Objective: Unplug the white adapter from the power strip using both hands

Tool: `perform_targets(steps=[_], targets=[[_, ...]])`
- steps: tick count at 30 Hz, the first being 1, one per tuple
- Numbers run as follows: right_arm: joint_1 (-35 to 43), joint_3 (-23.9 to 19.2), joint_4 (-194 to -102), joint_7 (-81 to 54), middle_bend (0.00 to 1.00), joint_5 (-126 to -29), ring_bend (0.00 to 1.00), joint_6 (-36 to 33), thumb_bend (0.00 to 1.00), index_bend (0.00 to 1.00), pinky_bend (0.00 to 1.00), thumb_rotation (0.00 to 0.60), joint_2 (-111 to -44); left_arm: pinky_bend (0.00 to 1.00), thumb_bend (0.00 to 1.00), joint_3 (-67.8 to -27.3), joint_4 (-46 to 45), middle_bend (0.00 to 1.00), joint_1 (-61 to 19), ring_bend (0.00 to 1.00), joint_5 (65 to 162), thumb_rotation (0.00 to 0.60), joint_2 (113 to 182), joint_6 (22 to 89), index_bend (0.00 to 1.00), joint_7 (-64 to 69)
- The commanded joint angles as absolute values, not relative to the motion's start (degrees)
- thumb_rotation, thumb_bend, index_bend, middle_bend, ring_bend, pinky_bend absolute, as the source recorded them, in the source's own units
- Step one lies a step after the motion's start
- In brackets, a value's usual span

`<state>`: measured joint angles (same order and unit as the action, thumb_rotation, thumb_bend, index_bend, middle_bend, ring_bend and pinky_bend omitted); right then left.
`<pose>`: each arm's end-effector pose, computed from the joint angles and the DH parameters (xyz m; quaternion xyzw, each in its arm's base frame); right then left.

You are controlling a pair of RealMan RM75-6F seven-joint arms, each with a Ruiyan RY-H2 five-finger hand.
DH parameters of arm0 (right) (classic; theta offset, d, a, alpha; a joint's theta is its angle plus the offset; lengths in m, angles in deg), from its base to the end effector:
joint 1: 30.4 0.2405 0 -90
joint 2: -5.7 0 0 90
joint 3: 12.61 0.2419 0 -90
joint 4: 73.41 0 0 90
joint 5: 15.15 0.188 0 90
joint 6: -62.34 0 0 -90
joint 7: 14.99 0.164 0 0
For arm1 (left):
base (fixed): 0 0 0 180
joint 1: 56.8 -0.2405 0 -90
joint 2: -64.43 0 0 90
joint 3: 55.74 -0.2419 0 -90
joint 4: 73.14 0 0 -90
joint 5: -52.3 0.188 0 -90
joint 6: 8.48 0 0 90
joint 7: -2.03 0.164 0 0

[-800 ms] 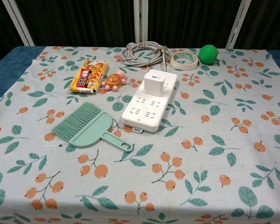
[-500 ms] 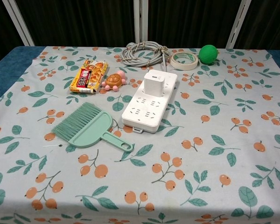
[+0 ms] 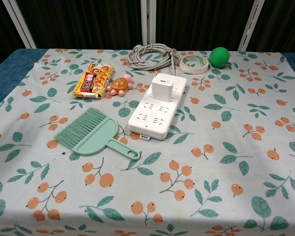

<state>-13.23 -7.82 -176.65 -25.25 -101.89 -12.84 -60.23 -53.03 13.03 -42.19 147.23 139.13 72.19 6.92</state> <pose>-0.2032 -0.2476 0.1278 0.6749 -0.3575 0.4242 0.4866 -0.2359 0.2384 0.1046 -0.6865 -0.3110 -0.4334 0.4941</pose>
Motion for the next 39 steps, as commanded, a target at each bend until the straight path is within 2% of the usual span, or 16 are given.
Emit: perform_targets(steps=[1, 8, 15, 23, 32, 39], targets=[[-3.61, -3.17, -177.3, -28.75, 0.08, -99.16, 0.0, -1.16, 0.18, 0.0, 0.08, 0.6, -61.71, 0.26, 0.1, -53.38, 11.47, 0.27, -36.04, 0.16, 151.48, 0.6, 142.31, 65.69, 0.3, 6.58], [10.6, 2.2, -171.37, -36.32, 0.11, -89.08, 0.0, 14.55, 0.21, 0.0, 0.1, 0.6, -69.28, 0.19, 0.12, -52.7, 7.25, 0.27, -25.64, 0.16, 152.75, 0.6, 150.05, 53.31, 0.3, 6.64], [21.05, 3.48, -161.12, -43.19, 0.12, -80.78, 0.0, 21.98, 0.23, 0.0, 0.1, 0.6, -78.51, 0.18, 0.14, -51.69, 2.42, 0.27, -19.22, 0.16, 151.92, 0.6, 156.44, 47.79, 0.29, 5.16], [26.82, 1.2, -154.11, -45.16, 0.13, -77.44, 0.0, 25.62, 0.24, 0.01, 0.11, 0.6, -83.61, 0.18, 0.15, -51.37, -0.85, 0.26, -16.18, 0.16, 150.54, 0.6, 160.9, 47.65, 0.28, 3.72], [29.09, -1.47, -148.54, -44.09, 0.13, -76.69, 0.0, 27.05, 0.24, 0.02, 0.11, 0.6, -85.96, 0.18, 0.15, -51.71, -2.21, 0.26, -13.12, 0.16, 149.48, 0.6, 163.74, 46.36, 0.27, 2.08], [30.25, -2.6, -144.53, -41.09, 0.16, -78.96, 0.01, 27.59, 0.24, 0.06, 0.14, 0.6, -87.51, 0.18, 0.15, -52.55, -5.37, 0.26, -12.04, 0.16, 147.42, 0.6, 166.0, 44.93, 0.27, 0.85]])
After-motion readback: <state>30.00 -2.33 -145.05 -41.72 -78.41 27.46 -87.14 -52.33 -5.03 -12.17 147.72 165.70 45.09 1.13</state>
